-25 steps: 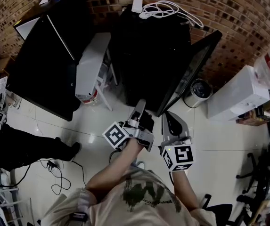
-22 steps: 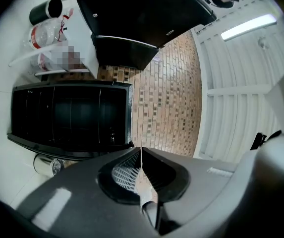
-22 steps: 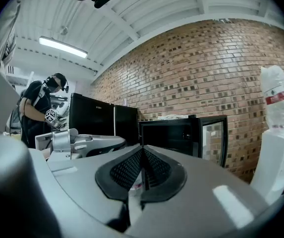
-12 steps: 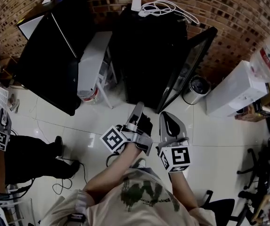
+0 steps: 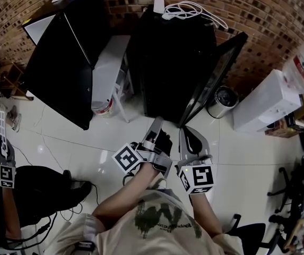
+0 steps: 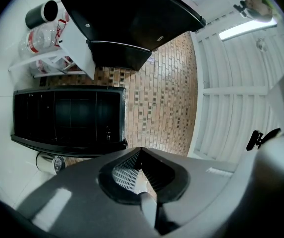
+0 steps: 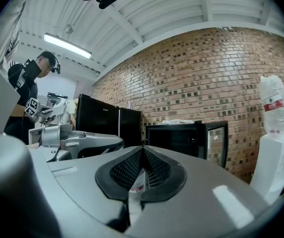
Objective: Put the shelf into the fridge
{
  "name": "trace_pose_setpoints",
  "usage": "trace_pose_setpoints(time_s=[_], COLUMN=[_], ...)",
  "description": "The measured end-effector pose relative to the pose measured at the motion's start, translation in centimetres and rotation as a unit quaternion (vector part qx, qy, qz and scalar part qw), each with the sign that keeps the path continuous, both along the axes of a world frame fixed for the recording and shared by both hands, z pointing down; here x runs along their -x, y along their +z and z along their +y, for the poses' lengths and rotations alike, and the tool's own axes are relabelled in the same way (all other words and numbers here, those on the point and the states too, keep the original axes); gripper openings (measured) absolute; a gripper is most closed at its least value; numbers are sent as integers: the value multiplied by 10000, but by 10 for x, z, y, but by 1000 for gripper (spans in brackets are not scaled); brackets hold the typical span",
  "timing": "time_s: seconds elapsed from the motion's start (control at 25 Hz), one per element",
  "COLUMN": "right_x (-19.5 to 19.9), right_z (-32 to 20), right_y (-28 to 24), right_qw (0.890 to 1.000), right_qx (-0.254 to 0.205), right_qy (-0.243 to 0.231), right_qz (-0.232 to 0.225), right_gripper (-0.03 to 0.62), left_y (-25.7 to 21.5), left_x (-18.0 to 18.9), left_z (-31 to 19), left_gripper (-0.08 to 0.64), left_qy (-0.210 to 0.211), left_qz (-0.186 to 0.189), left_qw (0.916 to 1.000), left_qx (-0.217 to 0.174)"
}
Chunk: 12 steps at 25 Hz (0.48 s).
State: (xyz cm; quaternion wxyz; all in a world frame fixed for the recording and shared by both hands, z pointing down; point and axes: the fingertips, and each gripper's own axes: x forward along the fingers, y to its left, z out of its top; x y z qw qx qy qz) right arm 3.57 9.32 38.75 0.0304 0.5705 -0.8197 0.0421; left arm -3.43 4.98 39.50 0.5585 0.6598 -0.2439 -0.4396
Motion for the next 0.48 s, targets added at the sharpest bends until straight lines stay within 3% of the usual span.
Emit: trace_pose_setpoints(time_s=[0.48], right_x=[14], right_z=[-4], right_y=[-6], right_qw=[10000], right_qx=[-17], right_qy=[19], right_qz=[94], right_gripper=[0], left_y=[-3], left_x=[10], left_z=[-3], left_gripper=[2], left_qy=[115], left_qz=[35], left_qw=[9999], left_qx=[-19])
